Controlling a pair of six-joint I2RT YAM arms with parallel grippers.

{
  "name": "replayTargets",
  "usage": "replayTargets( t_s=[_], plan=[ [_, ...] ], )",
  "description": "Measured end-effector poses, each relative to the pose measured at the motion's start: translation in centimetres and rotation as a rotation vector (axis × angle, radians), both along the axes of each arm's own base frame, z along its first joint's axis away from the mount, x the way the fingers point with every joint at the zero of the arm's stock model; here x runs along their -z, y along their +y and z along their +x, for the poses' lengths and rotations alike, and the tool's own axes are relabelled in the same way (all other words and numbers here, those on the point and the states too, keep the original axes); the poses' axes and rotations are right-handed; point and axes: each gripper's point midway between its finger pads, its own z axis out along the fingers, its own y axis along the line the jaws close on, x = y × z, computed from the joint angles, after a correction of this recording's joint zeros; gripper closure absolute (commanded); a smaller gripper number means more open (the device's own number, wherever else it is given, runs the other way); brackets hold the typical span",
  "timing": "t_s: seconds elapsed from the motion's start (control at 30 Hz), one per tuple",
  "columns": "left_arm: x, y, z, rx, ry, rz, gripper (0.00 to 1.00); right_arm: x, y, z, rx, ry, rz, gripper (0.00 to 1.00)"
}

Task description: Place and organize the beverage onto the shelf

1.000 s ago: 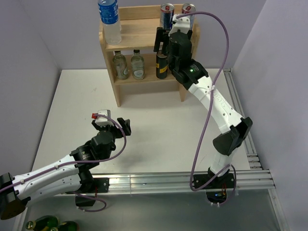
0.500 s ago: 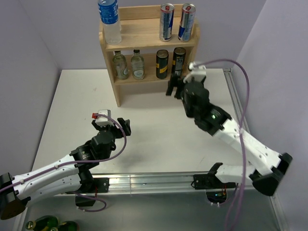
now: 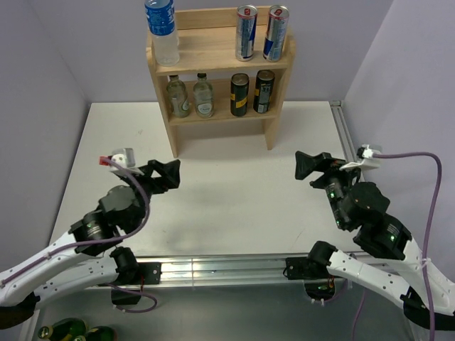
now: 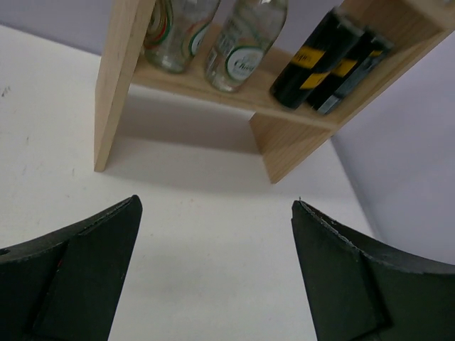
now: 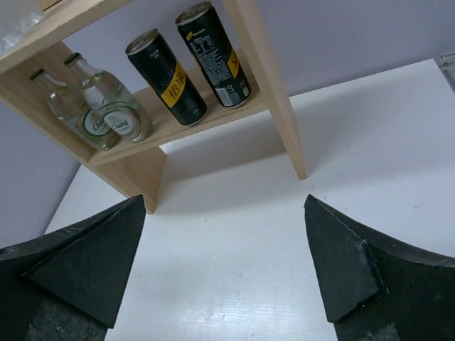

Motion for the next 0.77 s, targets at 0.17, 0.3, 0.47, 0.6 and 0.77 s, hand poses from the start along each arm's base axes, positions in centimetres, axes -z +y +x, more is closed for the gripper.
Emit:
replayTargets(
  t_s=[0.17, 0.3, 0.47, 0.6, 0.77],
  plan=[
    [-4.5, 1.9, -1.1, -0.004, -0.071, -0.104, 0.07, 0.5, -1.3, -0.8, 0.014, -0.007, 0.008, 0.00],
    [-5.7, 2.4, -1.3, -0.011, -0.091, -0.124, 0.07, 0.9, -1.3, -0.8, 0.014, 0.002, -0.013, 0.00],
    [-5.3, 2.2, -1.1, -0.011, -0.085, -0.094, 0.07, 1.4, -1.3, -0.7, 0.014, 0.007, -0.030, 0.00],
    [-5.2, 2.1, -1.0, -0.011, -0.082, -0.089, 0.07, 1.3, -1.4, -0.8, 0.015, 0.004, -0.031, 0.00],
    [-5.2, 2.1, -1.0, -0.011, -0.082, -0.089, 0.07, 1.3, -1.5, -0.8, 0.017, 0.001, -0.028, 0.00]
  ],
)
